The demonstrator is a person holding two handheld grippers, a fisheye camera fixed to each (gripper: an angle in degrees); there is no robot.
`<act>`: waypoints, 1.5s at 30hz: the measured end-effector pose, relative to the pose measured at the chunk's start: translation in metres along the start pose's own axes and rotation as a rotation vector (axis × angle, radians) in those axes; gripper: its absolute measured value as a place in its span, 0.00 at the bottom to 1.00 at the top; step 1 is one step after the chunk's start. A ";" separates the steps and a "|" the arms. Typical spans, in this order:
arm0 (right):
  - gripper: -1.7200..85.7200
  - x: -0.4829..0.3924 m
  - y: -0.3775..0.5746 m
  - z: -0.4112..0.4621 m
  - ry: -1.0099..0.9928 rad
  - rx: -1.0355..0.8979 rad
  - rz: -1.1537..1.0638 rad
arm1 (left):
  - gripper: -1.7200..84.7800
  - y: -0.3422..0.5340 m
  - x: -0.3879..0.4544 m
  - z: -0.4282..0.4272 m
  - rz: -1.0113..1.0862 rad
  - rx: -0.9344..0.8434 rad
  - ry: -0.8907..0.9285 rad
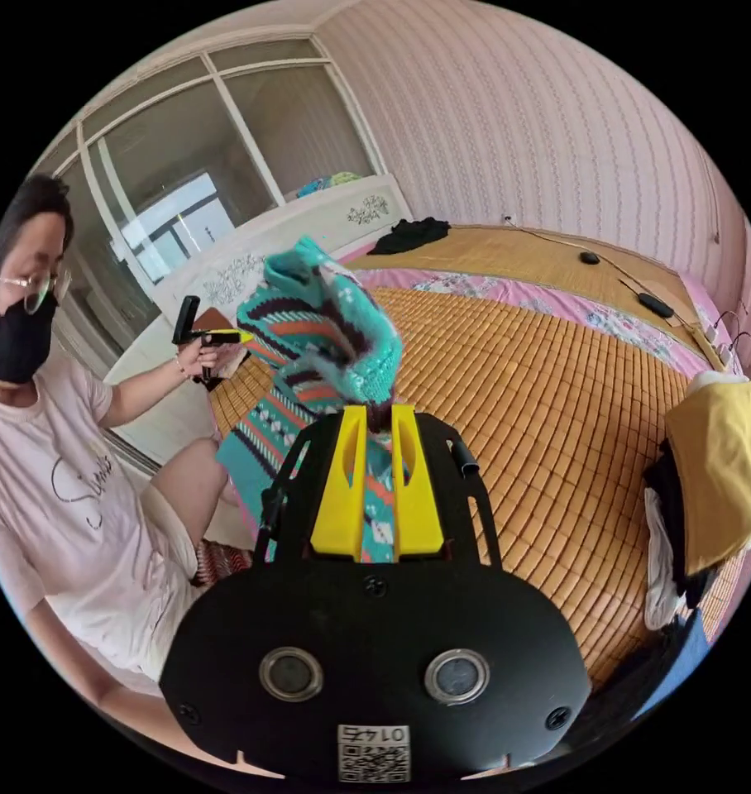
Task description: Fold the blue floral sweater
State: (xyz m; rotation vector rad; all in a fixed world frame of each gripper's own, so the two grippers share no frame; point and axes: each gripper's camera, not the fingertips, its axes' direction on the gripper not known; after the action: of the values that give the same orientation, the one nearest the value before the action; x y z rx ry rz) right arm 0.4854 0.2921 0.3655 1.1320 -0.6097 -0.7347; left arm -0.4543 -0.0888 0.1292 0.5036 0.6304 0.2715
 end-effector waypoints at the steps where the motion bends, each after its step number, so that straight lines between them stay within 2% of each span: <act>1: 0.09 -0.002 0.028 0.009 0.031 -0.068 0.062 | 0.10 0.028 0.000 -0.006 -0.039 -0.044 -0.031; 4: 0.10 0.000 0.089 0.037 0.059 -0.241 0.215 | 0.08 0.088 0.002 -0.015 -0.128 -0.136 -0.201; 6: 0.10 0.003 0.115 0.052 0.076 -0.302 0.313 | 0.08 0.109 0.001 -0.016 -0.192 -0.180 -0.211; 12: 0.15 0.003 0.138 0.065 0.023 -0.142 0.468 | 0.14 0.133 0.001 0.003 -0.388 -0.128 -0.073; 14: 0.16 0.006 0.137 0.070 -0.014 -0.107 0.486 | 0.17 0.133 -0.002 0.026 -0.436 -0.180 -0.047; 16: 0.17 0.014 0.136 0.081 0.047 -0.096 0.529 | 0.17 0.133 -0.002 0.048 -0.455 -0.269 -0.024; 18: 0.17 0.022 0.137 0.096 0.092 -0.116 0.573 | 0.14 0.132 0.002 0.068 -0.435 -0.367 -0.058; 21: 0.13 0.036 0.133 0.130 0.043 -0.218 0.592 | 0.10 0.121 0.017 0.074 -0.323 -0.396 -0.119; 28: 0.10 0.017 0.087 0.118 0.069 -0.108 0.434 | 0.09 0.075 0.059 0.046 -0.139 -0.206 -0.088; 33: 0.09 0.027 0.088 0.159 0.107 -0.089 0.460 | 0.09 0.087 0.046 0.078 -0.197 -0.173 -0.118; 36: 0.10 0.038 0.099 0.220 0.200 -0.252 0.500 | 0.09 0.114 0.038 0.134 -0.236 -0.378 -0.225; 37: 0.10 0.038 0.103 0.241 0.227 -0.285 0.486 | 0.10 0.126 0.042 0.150 -0.214 -0.389 -0.257; 38: 0.10 0.035 0.103 0.244 0.246 -0.259 0.468 | 0.10 0.130 0.048 0.151 -0.212 -0.325 -0.256; 42: 0.10 0.028 0.096 0.263 0.284 -0.297 0.438 | 0.11 0.129 0.064 0.155 -0.198 -0.327 -0.304; 45: 0.08 0.019 0.088 0.267 0.350 -0.331 0.389 | 0.11 0.127 0.088 0.150 -0.111 -0.334 -0.504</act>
State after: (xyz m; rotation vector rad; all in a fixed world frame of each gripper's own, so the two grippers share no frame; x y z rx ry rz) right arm 0.3139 0.1452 0.5336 0.7771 -0.3759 -0.2779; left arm -0.3044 -0.0016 0.2571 0.1988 0.1150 0.1318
